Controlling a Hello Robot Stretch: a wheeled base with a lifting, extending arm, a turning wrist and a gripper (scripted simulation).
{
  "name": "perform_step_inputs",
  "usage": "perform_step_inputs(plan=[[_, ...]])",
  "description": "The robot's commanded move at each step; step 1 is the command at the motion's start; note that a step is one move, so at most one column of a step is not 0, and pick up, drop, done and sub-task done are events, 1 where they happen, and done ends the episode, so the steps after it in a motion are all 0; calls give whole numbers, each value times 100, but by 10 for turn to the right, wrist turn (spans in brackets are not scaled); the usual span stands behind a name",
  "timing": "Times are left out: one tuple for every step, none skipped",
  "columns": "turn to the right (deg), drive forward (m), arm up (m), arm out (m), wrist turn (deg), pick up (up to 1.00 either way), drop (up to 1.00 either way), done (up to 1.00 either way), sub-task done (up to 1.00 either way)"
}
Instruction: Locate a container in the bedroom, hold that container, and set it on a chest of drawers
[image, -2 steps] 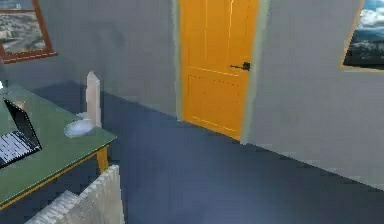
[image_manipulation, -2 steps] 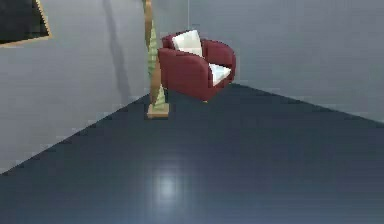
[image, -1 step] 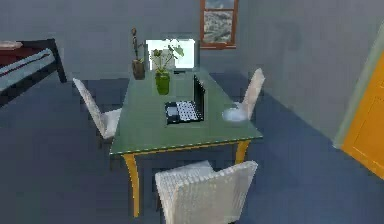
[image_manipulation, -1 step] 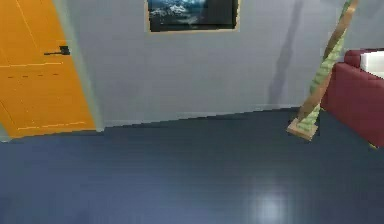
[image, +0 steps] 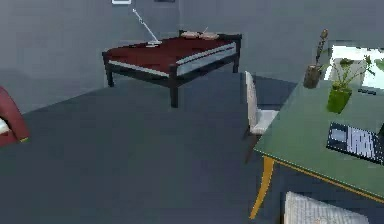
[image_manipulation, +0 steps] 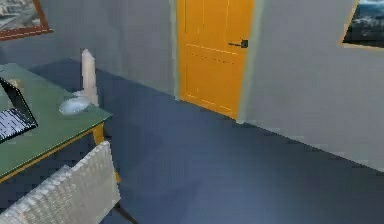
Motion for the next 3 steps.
perform_step_inputs(plan=[[-270, 0, 0, 0, 0, 0, 0, 0, 0], [450, 0, 0, 0, 0, 0, 0, 0, 0], [450, 0, 0, 0, 0, 0, 0, 0, 0]])
